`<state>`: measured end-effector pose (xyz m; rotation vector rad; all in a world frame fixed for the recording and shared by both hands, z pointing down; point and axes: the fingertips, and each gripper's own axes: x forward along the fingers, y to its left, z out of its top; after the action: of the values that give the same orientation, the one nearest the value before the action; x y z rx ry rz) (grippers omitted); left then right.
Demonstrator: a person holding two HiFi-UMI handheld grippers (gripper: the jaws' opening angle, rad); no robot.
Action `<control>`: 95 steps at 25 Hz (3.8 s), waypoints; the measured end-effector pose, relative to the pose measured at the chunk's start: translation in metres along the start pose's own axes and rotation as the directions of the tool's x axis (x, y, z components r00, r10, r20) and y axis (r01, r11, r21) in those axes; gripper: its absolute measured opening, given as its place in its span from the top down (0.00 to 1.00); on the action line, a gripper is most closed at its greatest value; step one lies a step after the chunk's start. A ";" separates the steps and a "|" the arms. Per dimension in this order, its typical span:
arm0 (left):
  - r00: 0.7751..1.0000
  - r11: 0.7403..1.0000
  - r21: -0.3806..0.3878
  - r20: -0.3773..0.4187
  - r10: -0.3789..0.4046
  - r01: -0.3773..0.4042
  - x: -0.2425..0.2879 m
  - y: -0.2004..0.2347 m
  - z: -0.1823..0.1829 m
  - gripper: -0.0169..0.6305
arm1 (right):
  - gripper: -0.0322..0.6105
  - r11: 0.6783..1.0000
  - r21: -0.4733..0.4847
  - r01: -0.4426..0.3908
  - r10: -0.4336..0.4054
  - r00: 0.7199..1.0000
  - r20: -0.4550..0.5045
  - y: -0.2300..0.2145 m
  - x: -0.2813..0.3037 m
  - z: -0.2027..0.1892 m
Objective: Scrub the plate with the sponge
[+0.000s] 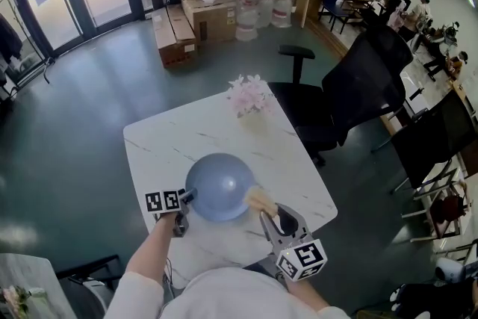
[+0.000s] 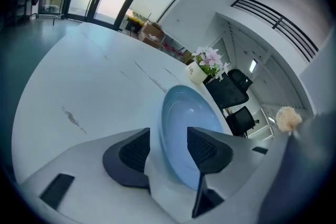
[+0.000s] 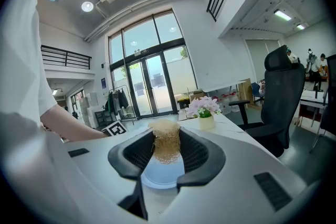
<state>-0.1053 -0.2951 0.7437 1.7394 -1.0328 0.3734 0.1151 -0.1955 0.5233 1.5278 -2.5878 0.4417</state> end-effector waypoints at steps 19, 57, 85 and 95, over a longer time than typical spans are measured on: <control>0.999 1.000 0.004 -0.020 0.031 -0.031 0.014 0.008 -0.009 0.87 | 0.73 0.999 0.002 0.034 -0.034 0.999 -0.008 -0.004 -0.009 -0.003; 0.861 0.983 0.129 0.478 -0.175 0.129 -0.152 -0.111 0.063 0.91 | 0.73 0.987 -0.142 -0.072 0.083 0.994 0.074 0.036 0.005 0.039; 0.838 0.948 0.308 0.494 -0.234 0.083 -0.198 -0.155 0.038 0.91 | 0.73 0.840 -0.537 -0.077 0.140 0.987 0.076 0.089 0.023 0.066; 0.828 0.954 0.286 0.511 -0.233 0.092 -0.196 -0.150 0.047 0.91 | 0.73 0.846 -0.494 -0.200 0.185 0.979 -0.079 0.106 0.007 0.014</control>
<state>-0.1121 -0.2313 0.5005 2.2174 -1.2554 -0.1237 0.0202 -0.1578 0.4913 1.0800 -2.5595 -0.1933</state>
